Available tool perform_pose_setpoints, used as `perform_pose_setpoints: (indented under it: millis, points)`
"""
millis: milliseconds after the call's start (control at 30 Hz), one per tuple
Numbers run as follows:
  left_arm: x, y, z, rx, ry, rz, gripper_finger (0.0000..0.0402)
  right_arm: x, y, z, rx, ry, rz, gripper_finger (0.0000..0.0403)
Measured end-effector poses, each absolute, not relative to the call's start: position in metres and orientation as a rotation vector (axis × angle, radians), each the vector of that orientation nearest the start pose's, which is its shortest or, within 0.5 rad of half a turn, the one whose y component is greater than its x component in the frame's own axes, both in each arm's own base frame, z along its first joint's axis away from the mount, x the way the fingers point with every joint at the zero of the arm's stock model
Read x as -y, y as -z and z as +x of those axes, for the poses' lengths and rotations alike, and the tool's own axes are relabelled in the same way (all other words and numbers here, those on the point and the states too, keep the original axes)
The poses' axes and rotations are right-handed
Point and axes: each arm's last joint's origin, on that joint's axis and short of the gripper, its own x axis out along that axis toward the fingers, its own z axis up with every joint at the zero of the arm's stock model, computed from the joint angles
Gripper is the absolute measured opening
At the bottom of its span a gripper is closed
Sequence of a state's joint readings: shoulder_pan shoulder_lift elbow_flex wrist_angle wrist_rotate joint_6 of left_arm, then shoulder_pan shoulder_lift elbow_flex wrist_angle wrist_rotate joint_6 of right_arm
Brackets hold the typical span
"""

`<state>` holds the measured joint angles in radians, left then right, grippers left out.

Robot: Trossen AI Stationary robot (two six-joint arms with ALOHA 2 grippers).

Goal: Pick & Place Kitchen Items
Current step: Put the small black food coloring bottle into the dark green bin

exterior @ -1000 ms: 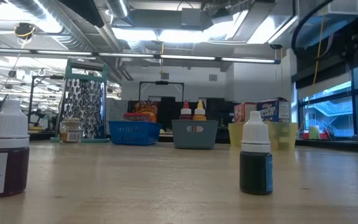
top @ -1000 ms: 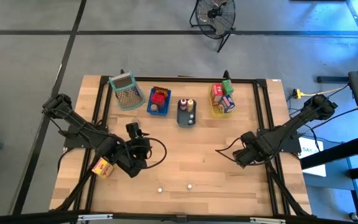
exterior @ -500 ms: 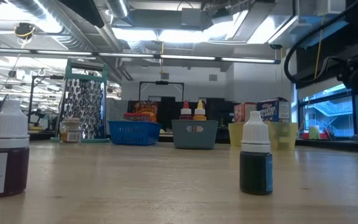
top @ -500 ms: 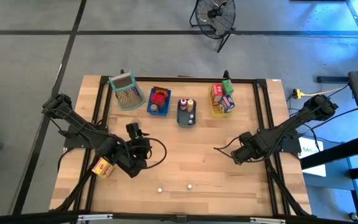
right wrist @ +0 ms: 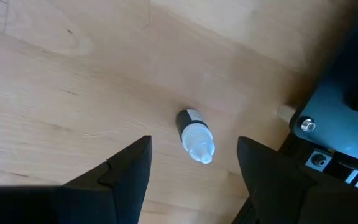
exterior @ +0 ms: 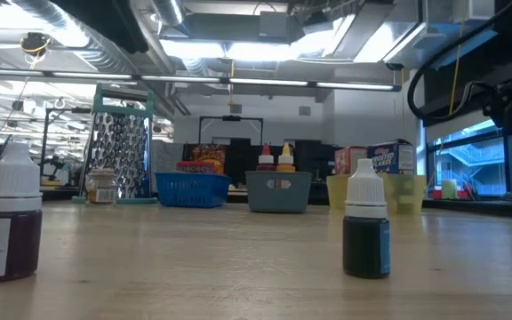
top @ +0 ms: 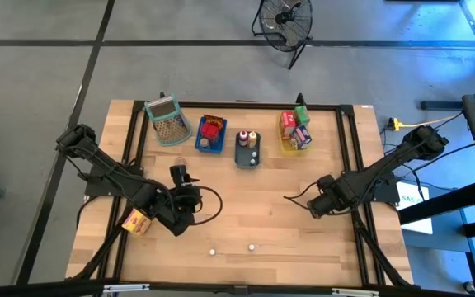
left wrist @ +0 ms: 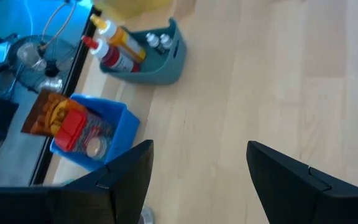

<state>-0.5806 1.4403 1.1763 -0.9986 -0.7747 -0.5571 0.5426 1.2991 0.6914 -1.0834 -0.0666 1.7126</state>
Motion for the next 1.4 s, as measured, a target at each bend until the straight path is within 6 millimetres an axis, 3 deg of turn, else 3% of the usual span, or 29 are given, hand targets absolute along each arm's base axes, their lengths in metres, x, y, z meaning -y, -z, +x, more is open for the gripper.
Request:
perform_pose_setpoints:
  millis: [200, 1400]
  points:
    - [0.1323, -0.2764, 0.237, -0.866, -0.349, 0.288, 0.0254, -0.0913, -0.1712, 0.1477, -1.482, 0.986, 0.862, 0.0238]
    - [0.1333, -0.2766, 0.2376, -0.872, -0.328, 0.273, 0.0254, -0.0912, -0.1691, 0.1476, -1.474, 0.985, 0.861, 0.0238]
